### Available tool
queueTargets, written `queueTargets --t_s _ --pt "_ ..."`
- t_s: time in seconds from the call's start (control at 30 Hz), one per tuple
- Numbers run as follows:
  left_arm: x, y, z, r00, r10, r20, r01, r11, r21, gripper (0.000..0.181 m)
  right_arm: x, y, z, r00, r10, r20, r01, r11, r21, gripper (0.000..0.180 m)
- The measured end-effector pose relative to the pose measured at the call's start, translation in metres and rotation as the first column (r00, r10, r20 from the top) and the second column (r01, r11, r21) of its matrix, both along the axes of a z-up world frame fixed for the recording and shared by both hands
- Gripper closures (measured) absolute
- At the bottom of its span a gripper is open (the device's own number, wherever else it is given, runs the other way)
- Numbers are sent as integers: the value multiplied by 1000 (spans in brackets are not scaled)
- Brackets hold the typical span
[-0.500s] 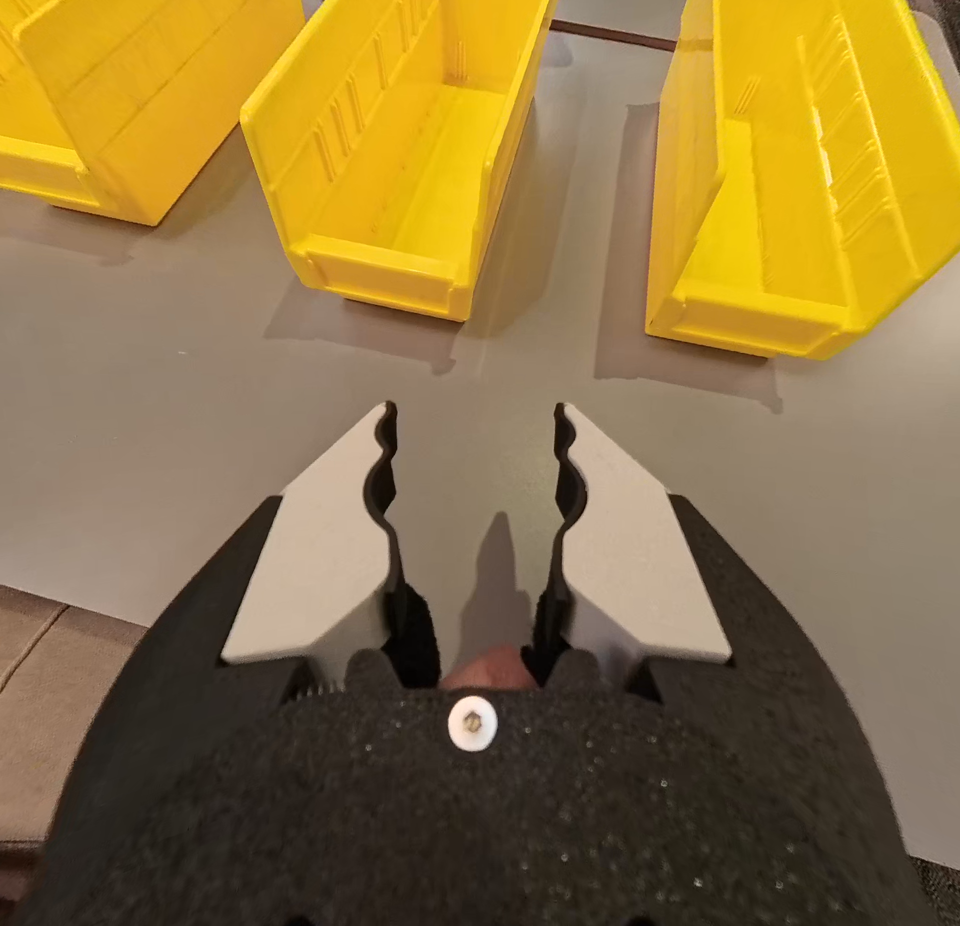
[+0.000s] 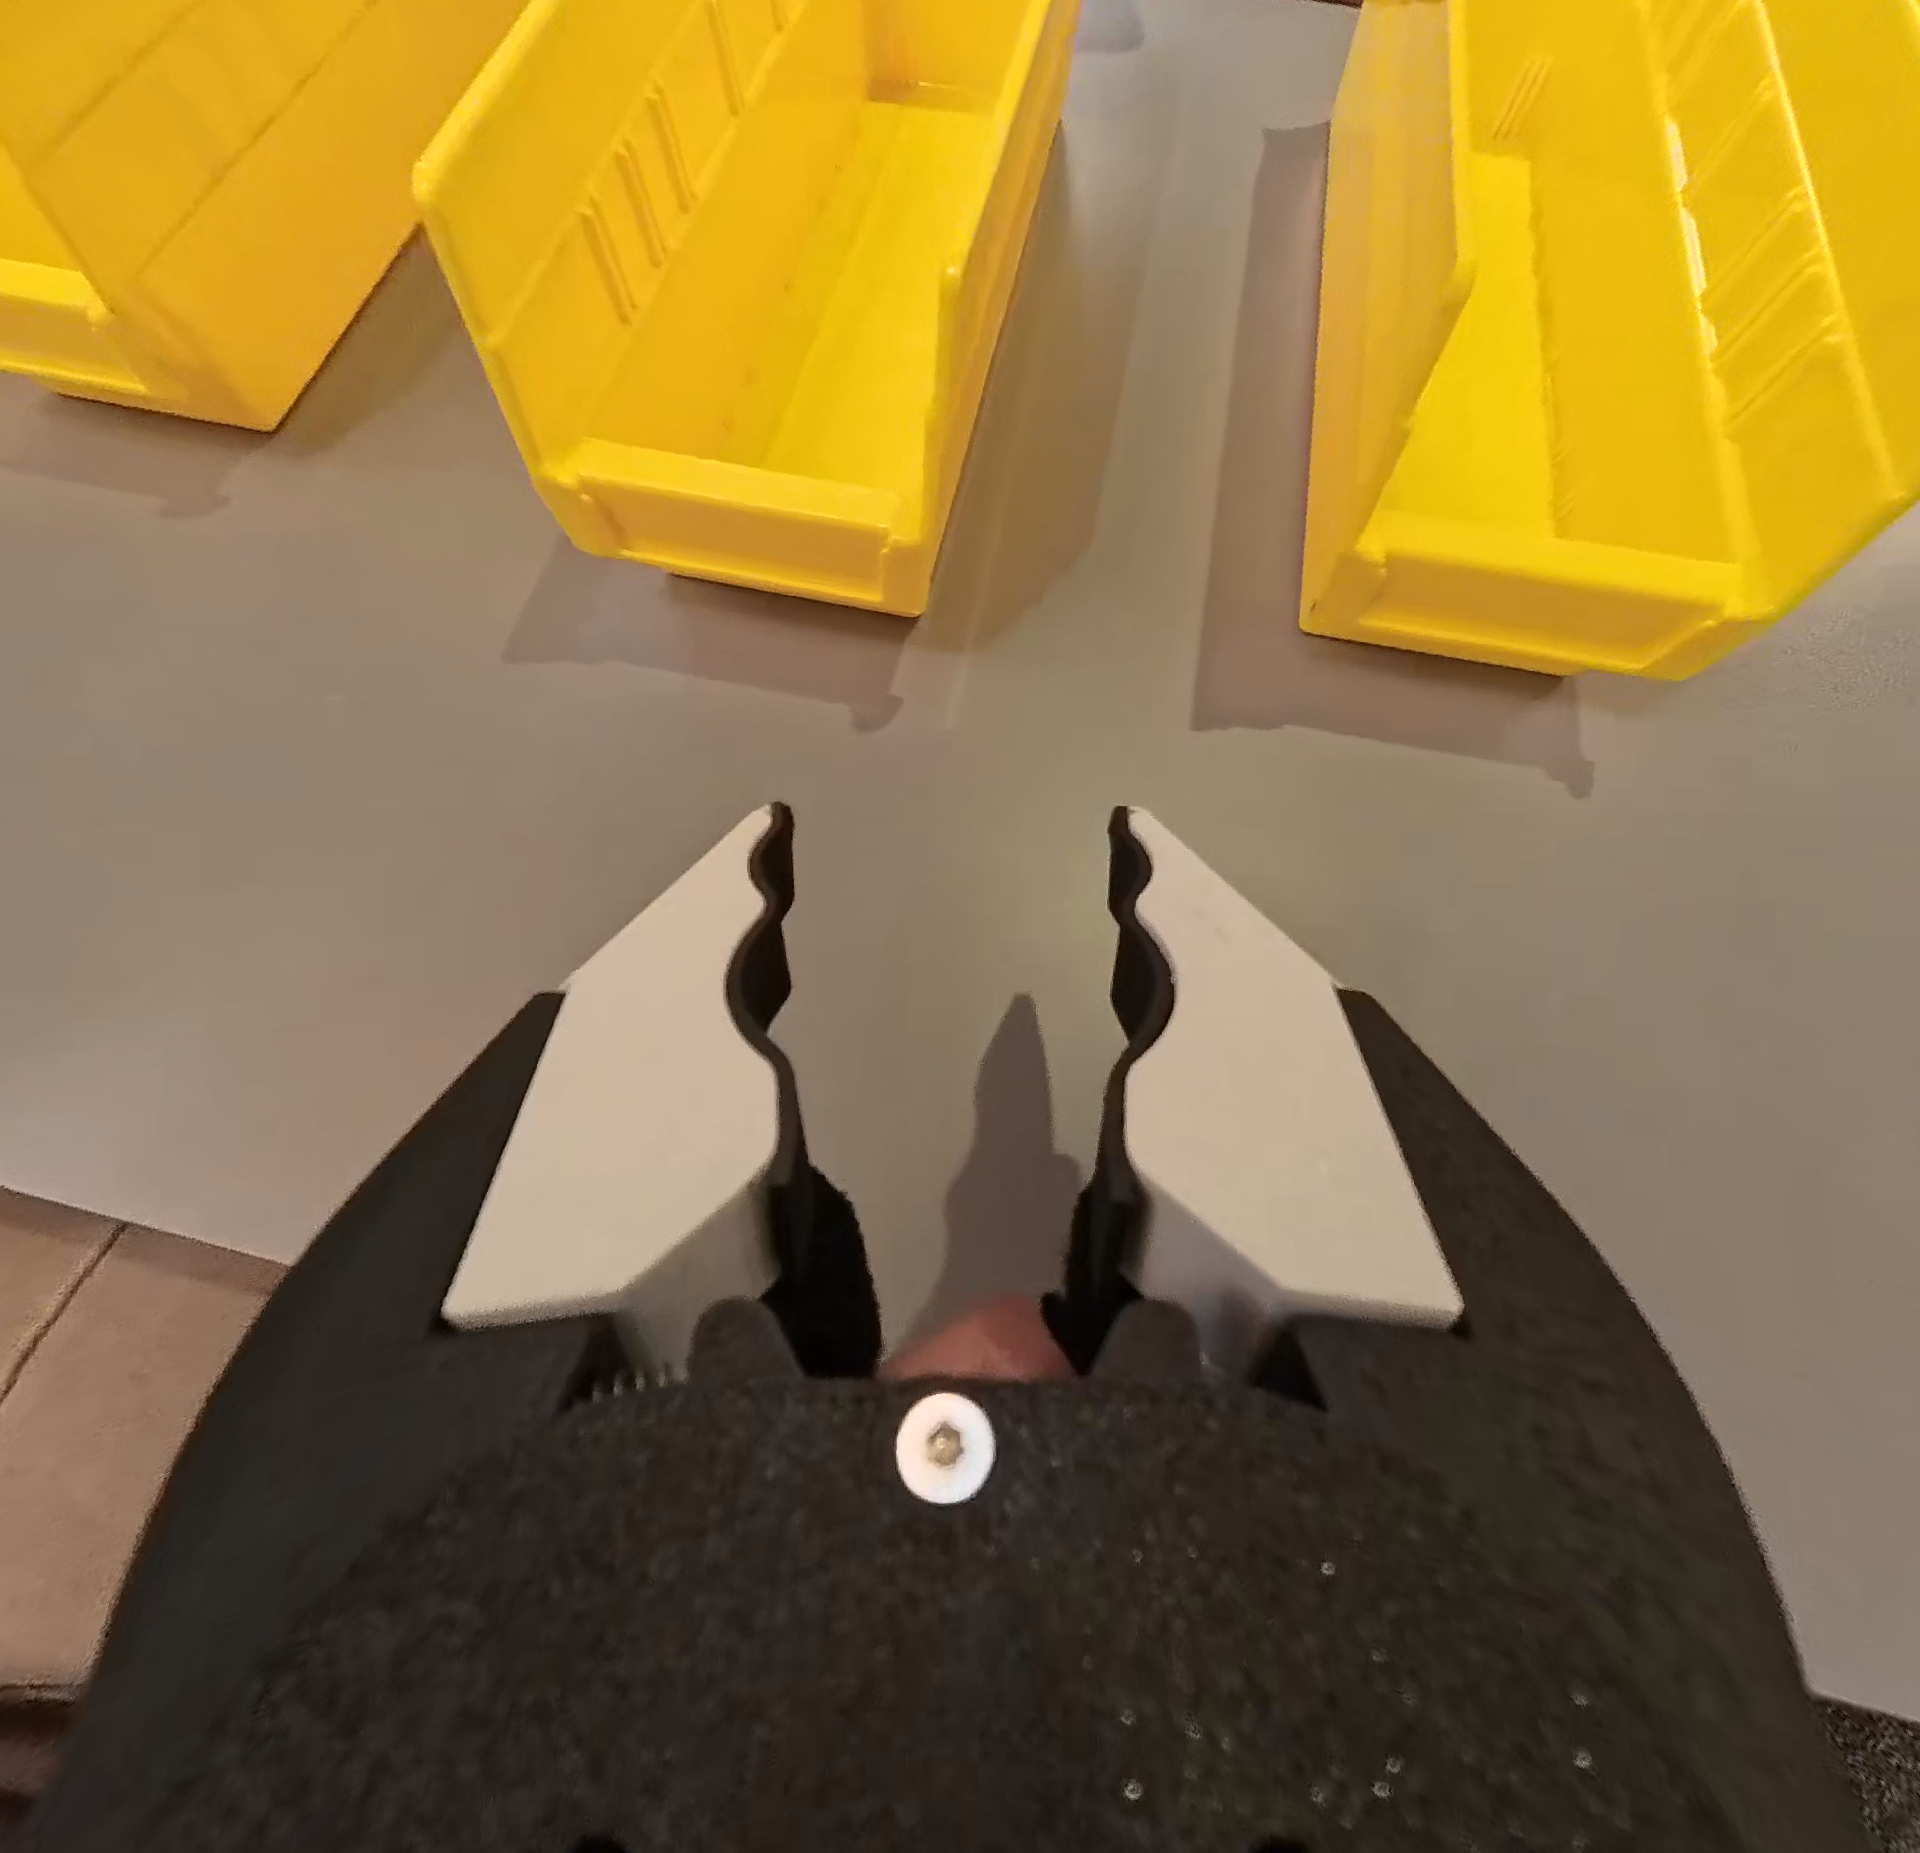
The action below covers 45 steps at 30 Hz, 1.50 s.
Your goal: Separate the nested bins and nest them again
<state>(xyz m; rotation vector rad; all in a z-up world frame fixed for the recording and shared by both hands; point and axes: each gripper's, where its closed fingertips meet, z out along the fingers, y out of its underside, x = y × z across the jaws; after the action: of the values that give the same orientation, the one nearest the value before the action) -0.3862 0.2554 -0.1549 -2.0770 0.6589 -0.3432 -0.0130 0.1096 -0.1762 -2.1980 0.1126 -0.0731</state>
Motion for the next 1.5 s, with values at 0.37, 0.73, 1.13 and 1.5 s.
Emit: queueTargets --t_s 0.37,0.73,1.13,1.5 --pt "-42 97 -9 954 298 17 -298 954 -23 46 -7 -2 1 999 17 28 -17 1000 -3 119" --pt "-52 139 -11 934 358 8 -358 934 4 40 -3 -6 0 999 21 -31 -21 1000 3 119" --pt "-48 138 -18 930 355 -93 -356 934 7 56 -4 -6 -4 999 32 -7 -32 999 -20 120" --pt "-38 74 -15 962 262 -81 -267 961 -74 47 -10 -8 -4 999 45 -15 -45 999 -18 120"
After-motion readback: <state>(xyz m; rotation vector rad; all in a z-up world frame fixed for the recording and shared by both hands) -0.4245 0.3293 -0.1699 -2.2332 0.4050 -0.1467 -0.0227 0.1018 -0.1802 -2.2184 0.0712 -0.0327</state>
